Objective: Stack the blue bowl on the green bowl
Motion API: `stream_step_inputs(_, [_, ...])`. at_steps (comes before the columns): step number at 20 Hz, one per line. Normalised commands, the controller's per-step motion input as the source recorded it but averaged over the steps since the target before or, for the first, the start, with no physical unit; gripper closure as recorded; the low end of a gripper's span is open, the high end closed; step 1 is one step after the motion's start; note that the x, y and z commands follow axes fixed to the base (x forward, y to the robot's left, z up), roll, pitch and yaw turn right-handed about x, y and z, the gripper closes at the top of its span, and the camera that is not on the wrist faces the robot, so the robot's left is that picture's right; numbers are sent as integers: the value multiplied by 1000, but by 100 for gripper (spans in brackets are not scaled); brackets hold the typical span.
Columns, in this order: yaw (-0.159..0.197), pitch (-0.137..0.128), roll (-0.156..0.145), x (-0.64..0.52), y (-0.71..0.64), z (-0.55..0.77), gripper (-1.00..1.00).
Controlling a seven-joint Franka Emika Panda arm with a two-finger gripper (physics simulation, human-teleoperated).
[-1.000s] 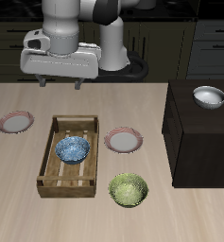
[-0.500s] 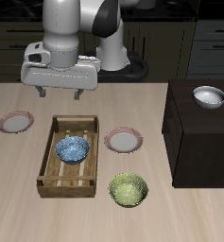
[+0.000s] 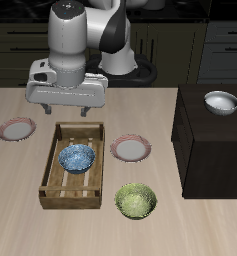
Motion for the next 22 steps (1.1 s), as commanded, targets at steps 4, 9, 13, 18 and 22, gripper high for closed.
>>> stream_step_inputs(4, [7,15,-6,3,17,-200,-100])
stream_step_inputs(9, [4,2,-2,-42,-10,-167,-100])
stream_step_inputs(13, [7,2,-3,-38,19,-178,-100])
stream_step_inputs(18, [20,-17,-10,-11,20,-162,-100])
stream_step_inputs(22, [14,13,11,5,50,-148,-100])
